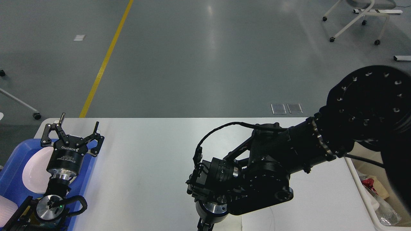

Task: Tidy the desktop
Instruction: 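Move the right gripper down to the small white paper piece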

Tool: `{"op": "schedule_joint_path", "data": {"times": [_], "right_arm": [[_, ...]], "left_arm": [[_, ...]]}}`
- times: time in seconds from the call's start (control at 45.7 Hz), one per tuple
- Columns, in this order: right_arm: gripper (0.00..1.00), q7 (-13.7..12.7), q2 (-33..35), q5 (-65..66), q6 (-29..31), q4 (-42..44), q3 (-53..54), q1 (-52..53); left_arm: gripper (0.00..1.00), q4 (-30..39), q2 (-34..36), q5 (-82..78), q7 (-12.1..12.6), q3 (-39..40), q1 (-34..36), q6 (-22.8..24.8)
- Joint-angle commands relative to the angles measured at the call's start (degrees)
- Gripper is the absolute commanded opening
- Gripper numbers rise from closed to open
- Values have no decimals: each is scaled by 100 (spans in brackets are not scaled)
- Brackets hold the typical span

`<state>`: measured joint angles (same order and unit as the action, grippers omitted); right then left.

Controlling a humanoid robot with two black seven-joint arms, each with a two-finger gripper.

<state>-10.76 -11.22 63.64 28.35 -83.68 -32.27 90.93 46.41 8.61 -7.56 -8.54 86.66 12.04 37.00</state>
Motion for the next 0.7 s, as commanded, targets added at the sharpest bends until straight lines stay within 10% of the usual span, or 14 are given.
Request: {"op": "schedule_joint_path", "data": {"times": [0.0,0.679], "right_arm": [[97,-14,-30,430,-171,220,-183,-496],[98,-23,-56,1459,-435,1108,-1150,-1605]], "left_arm": [[96,0,0,0,1,0,0,0],[96,0,0,0,-7,1,0,0]]}}
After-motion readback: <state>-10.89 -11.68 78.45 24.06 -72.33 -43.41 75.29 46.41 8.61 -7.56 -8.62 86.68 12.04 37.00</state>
